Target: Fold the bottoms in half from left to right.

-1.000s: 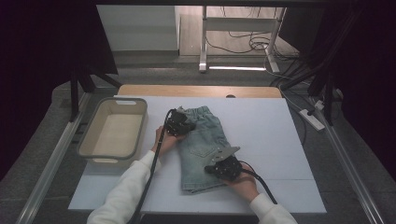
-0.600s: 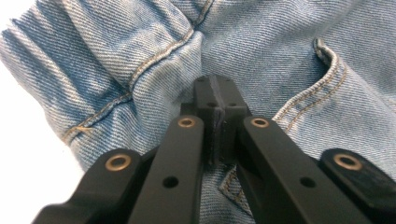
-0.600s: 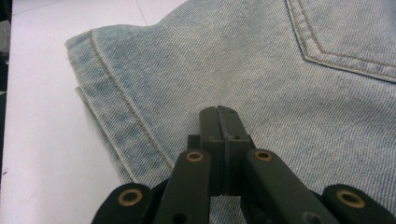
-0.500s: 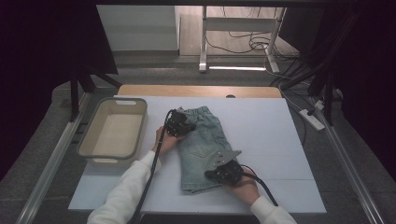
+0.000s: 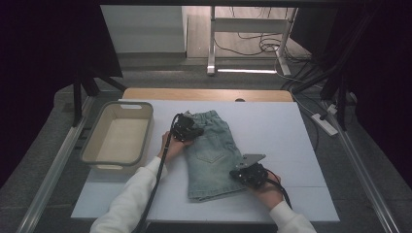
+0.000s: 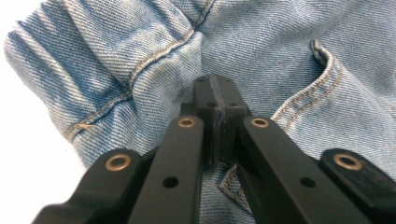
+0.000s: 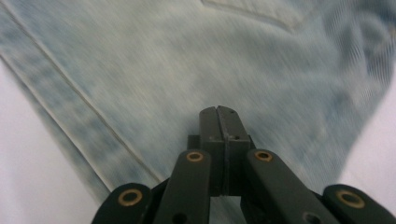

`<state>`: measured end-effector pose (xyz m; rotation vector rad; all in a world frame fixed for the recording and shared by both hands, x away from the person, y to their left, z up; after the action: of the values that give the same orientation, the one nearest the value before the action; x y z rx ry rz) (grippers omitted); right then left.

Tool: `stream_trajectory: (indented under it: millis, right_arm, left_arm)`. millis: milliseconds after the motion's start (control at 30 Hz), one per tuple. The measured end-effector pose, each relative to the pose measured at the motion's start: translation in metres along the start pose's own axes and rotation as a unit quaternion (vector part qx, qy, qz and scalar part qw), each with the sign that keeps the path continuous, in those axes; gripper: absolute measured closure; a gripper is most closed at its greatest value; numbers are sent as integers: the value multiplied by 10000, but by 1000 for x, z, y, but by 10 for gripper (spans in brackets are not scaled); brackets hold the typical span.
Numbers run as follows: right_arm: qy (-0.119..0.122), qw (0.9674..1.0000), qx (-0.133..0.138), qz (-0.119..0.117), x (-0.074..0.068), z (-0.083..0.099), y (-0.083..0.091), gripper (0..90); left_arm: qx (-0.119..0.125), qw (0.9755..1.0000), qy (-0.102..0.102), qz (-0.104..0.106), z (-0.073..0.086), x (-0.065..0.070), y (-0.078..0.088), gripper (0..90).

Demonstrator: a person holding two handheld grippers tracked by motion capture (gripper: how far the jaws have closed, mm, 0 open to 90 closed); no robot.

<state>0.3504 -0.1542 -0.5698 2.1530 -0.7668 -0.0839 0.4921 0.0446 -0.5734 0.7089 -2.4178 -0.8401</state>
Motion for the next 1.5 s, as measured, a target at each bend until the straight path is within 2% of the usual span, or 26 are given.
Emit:
stream_trajectory:
  millis: [33, 67, 100, 200, 600, 700, 900, 1133, 1300, 1400, 1433, 1500]
  right_arm:
    - [0, 10000, 0, 0, 0, 0, 0, 895]
    - [-173, 9998, 46, -91, 3, 5, 1, 895]
    - [-194, 9998, 32, -93, 3, 6, 2, 895]
    - [-157, 9999, 33, -60, 4, 9, 4, 895]
    - [-273, 9996, 57, -94, 8, 11, 5, 895]
    - [-230, 9997, 100, -76, 7, 9, 6, 894]
    - [-256, 9989, 403, -41, 11, 3, 15, 894]
    - [-228, 9985, 482, -77, 13, 0, 20, 894]
    - [-240, 9984, 507, -72, 13, -2, 20, 894]
    - [-221, 9983, 541, -63, 14, -2, 21, 893]
    - [-223, 9981, 563, -66, 14, -3, 21, 873]
    - [-237, 9981, 560, -64, 13, -3, 20, 767]
  left_arm:
    - [0, 10000, 0, 0, 0, 0, 0, 890]
    - [0, 10000, 2, 8, 0, 0, 0, 891]
    - [2, 10000, 5, 10, 0, 0, 0, 890]
    - [6, 10000, 17, 14, 0, 0, 0, 891]
    - [53, 10000, 24, -8, -1, 1, 1, 891]
    - [196, 9998, -30, -99, -6, 3, 10, 891]
    - [337, 9994, 44, -17, -7, 3, 26, 890]
    - [473, 9988, 111, 109, -7, 8, 43, 889]
    - [526, 9985, 72, 157, -8, 13, 51, 876]
    - [517, 9985, 18, 192, -8, 17, 54, 838]
    - [505, 9985, -7, 202, -9, 18, 55, 773]
    - [466, 9987, -52, 177, -9, 20, 57, 637]
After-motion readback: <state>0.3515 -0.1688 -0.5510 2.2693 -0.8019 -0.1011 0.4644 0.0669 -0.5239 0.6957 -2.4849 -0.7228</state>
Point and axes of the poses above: each handheld gripper's, and its own axes: y roughly backward along the jaws, z roughly out of its underside, x roughly to its right, the point moved 7 cm from there along -y, roughly forward along the jaws, and after that the axes turned 9 degrees about z, right-handed, at the moved point
